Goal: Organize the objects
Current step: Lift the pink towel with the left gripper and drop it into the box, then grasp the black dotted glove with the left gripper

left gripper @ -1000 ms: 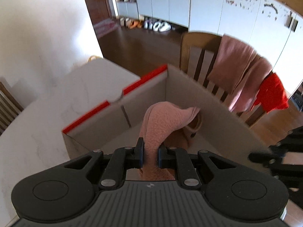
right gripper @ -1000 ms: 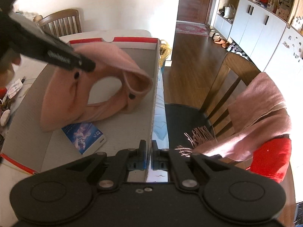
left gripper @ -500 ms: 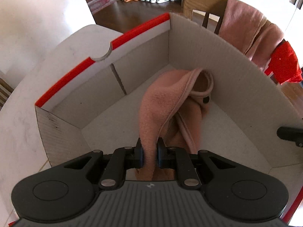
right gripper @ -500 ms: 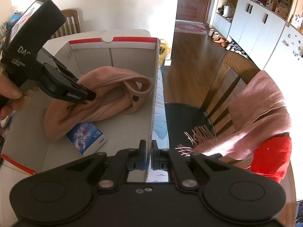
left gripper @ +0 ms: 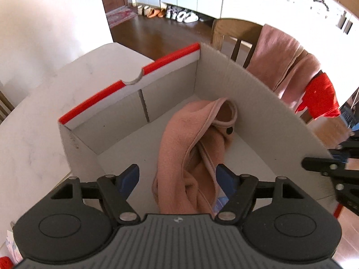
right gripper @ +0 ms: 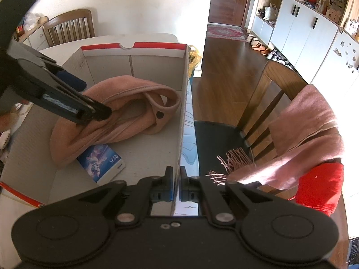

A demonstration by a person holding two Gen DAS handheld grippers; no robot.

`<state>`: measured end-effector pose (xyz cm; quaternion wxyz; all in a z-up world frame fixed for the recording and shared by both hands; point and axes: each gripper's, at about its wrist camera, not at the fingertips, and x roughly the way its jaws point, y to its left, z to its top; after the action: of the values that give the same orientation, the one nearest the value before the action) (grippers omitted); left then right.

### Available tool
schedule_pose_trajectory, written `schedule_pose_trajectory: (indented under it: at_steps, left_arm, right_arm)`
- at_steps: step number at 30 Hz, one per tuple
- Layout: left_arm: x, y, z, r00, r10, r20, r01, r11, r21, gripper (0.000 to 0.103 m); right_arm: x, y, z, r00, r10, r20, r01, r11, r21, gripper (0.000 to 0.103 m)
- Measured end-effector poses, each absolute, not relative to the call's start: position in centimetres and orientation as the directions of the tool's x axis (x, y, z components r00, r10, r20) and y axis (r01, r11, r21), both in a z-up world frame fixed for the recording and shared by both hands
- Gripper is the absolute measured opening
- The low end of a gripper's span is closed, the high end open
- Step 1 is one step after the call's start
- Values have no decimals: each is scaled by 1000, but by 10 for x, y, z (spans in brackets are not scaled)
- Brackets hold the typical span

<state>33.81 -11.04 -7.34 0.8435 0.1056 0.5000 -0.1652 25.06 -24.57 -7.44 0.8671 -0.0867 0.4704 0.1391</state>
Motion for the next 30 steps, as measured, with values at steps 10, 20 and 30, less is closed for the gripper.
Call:
schedule_pose_trajectory:
  at_steps: [10,20,30]
  left_arm:
    - [299,-85,-20,540,-242,-806,352,935,-45,75]
    - [252,-32,22,628,-230,-743,267,961,-72,75]
    - [203,45,29,668,-86,-740,97,995,-29,83]
  right_arm:
    - [251,-246,-76,516,150,-843,-327,945,-32,4]
    - [252,-248,-75,515,142,-845,-329,943,-43,4]
    - [251,-247,-73,517,134,-846,-322,946,-47,4]
